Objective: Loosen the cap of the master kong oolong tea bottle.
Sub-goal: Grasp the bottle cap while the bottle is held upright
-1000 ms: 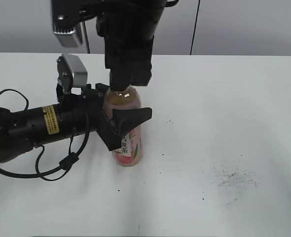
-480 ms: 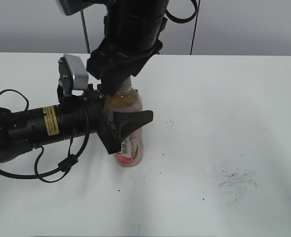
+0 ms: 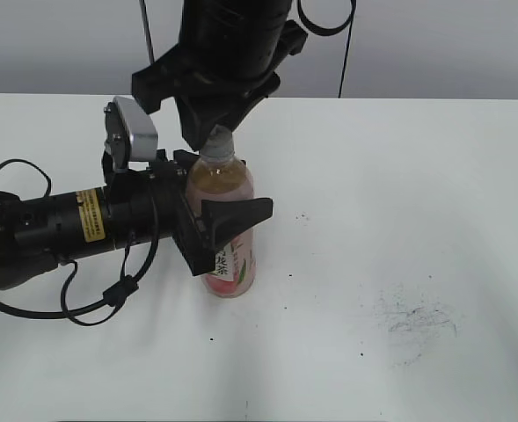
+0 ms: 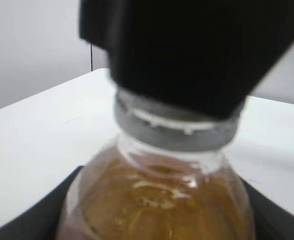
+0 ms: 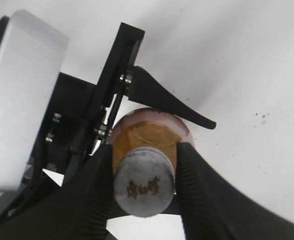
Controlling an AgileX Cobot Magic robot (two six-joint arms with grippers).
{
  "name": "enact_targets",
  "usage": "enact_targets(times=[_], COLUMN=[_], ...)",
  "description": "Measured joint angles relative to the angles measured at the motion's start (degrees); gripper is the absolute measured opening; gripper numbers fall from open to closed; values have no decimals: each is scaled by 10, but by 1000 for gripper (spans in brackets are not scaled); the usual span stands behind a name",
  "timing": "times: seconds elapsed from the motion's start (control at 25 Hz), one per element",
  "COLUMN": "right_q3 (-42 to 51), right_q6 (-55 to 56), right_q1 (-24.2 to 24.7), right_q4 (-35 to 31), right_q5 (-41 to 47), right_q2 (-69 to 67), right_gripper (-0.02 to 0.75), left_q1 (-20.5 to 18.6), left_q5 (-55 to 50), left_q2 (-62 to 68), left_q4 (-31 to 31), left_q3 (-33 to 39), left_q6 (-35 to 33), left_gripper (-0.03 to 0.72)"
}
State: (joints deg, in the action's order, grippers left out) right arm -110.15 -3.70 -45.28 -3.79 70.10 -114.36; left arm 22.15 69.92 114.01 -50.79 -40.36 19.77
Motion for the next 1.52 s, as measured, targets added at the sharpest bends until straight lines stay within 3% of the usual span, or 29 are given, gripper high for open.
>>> enact_targets(times=[0.12, 0.4, 0.92, 1.2, 1.52], right_q3=[-1, -1, 2, 2, 4], right_q6=[0, 1, -3, -19, -21], right_q1=[0, 0, 0, 0, 0], right_q4=[-1, 2, 3, 3, 1], right_q5=[0, 1, 1, 1, 0], right_q2=[0, 0, 2, 5, 20], right_gripper=[281, 353, 364, 439, 445], left_q1=[0, 0, 0, 0, 0], left_q5=[0, 0, 0, 1, 1], left_q2=[0, 0, 0, 0, 0], left_q4=[-1, -2, -4, -6, -6], left_q3=[0, 0, 0, 0, 0], left_q6=[0, 0, 0, 0, 0], left_gripper=[445, 445, 445, 445, 445])
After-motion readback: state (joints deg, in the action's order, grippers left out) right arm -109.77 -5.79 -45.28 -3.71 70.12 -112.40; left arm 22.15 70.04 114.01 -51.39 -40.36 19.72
